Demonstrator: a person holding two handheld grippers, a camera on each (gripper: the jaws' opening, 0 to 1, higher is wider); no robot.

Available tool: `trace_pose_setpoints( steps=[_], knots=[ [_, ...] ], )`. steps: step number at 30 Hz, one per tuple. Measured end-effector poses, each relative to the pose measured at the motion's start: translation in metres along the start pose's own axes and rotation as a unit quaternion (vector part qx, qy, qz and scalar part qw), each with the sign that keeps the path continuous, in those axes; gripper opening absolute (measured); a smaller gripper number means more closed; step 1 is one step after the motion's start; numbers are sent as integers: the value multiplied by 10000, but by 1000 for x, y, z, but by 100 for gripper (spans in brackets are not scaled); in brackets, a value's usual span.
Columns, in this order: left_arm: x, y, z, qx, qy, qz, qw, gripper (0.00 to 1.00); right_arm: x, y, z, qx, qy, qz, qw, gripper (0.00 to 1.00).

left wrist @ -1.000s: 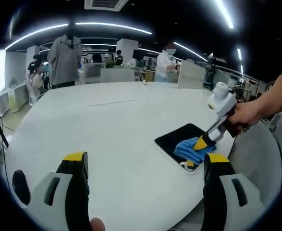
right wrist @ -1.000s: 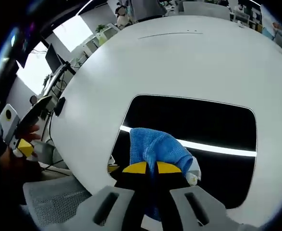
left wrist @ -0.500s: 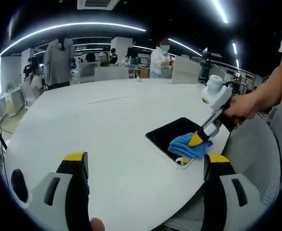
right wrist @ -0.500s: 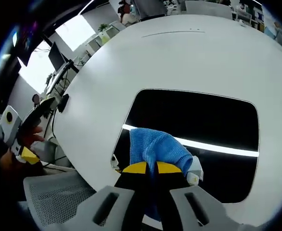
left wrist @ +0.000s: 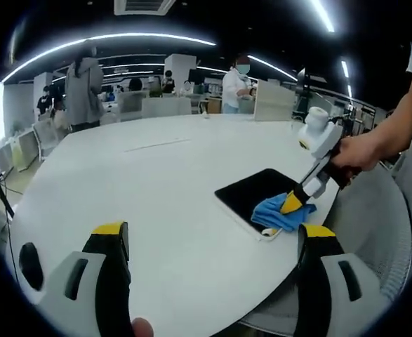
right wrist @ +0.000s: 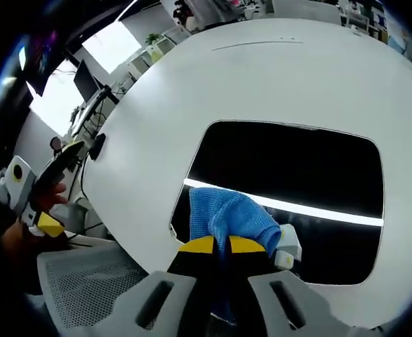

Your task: Wipe the mirror surface with the cleaning cloth until all visible marks leave the cleaned area.

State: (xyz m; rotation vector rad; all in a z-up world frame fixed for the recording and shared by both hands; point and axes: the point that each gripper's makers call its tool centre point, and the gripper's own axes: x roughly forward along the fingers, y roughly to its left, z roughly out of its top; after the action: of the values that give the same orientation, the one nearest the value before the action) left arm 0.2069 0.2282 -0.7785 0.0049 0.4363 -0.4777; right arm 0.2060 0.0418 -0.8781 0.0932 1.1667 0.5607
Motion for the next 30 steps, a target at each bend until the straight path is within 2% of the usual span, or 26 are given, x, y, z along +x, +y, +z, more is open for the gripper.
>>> trace_pose_setpoints(
  steps=[6, 13, 30],
  knots=[
    [-1, -6, 2, -47, -21, 23, 10000, 99, 0, 0, -1, -44, 7, 12, 10000, 0],
    [2, 1, 2, -62, -77, 50, 9999, 99, -2, 3, -5, -40, 27, 75, 10000, 0],
    [1, 0, 5, -87, -79, 124, 9999, 99, -5, 0, -8, 19, 30, 201, 9998, 0]
  ],
)
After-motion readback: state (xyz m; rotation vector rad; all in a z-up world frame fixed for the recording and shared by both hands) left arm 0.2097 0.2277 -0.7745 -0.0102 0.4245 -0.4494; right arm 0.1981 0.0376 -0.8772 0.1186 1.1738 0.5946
